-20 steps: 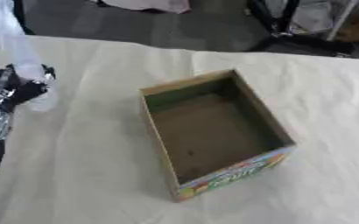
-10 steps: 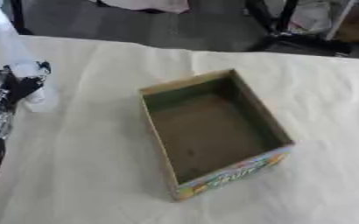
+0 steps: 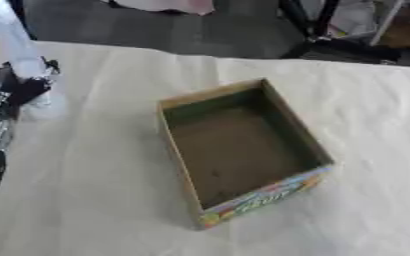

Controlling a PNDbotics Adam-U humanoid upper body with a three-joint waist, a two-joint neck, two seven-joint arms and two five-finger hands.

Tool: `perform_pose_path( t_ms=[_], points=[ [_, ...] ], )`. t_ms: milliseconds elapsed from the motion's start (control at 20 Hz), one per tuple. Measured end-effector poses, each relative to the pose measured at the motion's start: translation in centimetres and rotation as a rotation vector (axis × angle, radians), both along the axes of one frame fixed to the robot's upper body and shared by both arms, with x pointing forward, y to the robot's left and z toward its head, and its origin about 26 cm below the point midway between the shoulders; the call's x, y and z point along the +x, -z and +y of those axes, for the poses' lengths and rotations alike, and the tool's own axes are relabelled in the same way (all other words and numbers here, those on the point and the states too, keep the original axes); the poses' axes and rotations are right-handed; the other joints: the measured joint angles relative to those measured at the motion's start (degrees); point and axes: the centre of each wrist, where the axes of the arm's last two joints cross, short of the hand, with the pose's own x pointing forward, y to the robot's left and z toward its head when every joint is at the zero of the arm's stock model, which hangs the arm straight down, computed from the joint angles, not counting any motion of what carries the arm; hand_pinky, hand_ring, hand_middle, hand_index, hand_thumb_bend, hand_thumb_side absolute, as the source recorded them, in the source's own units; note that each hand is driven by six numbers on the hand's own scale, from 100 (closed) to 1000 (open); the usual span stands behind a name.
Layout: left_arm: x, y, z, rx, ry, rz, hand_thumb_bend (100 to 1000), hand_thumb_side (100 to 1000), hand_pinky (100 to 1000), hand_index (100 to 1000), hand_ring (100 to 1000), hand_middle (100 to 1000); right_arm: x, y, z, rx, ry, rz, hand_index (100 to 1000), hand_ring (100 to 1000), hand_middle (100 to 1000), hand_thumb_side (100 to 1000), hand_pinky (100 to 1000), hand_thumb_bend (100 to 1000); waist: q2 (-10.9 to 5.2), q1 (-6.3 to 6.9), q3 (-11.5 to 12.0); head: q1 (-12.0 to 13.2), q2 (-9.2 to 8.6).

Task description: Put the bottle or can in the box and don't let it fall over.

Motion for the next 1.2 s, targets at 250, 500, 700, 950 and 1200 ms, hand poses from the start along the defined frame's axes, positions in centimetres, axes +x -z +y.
perform_pose_path(
  t_ms=[250,500,700,950,1200],
  points=[
    [-0.2,-2.3,-2.4,0.001,0.093,-0.045,100,248,1000,371,756,816,0.0,0.0,-0.1,0.005,0.006,-0.004,1000,1000,1000,524,1000,100,-0.28,0.13,-0.13,-0.45,0.98],
    [-0.6,-4.3,-6.6,-0.005,0.222,-0.084,100,251,1000,360,755,816,0.0,-0.1,-0.3,0.013,0.013,-0.010,1000,1000,1000,524,1000,100,-0.68,0.15,-0.30,-0.67,1.52],
    [-1.0,-4.9,-10.3,-0.023,0.311,-0.094,100,251,1000,355,754,814,0.0,-0.2,-0.4,0.021,0.025,-0.015,1000,1000,1000,525,1000,100,-0.81,0.33,-0.49,-0.65,1.72],
    [-1.6,-4.5,-14.8,-0.045,0.400,-0.086,100,257,1000,361,754,816,0.0,-0.3,-0.8,0.037,0.062,-0.014,1000,1000,1000,526,1000,100,-1.49,0.57,-1.06,-0.55,2.17],
    [-2.2,-3.4,-18.0,-0.050,0.438,-0.067,100,262,1000,365,753,817,0.0,-0.4,-1.1,0.061,0.119,-0.010,1000,1000,1000,536,1000,100,-1.79,0.55,-1.67,-0.88,4.24]
  ],
)
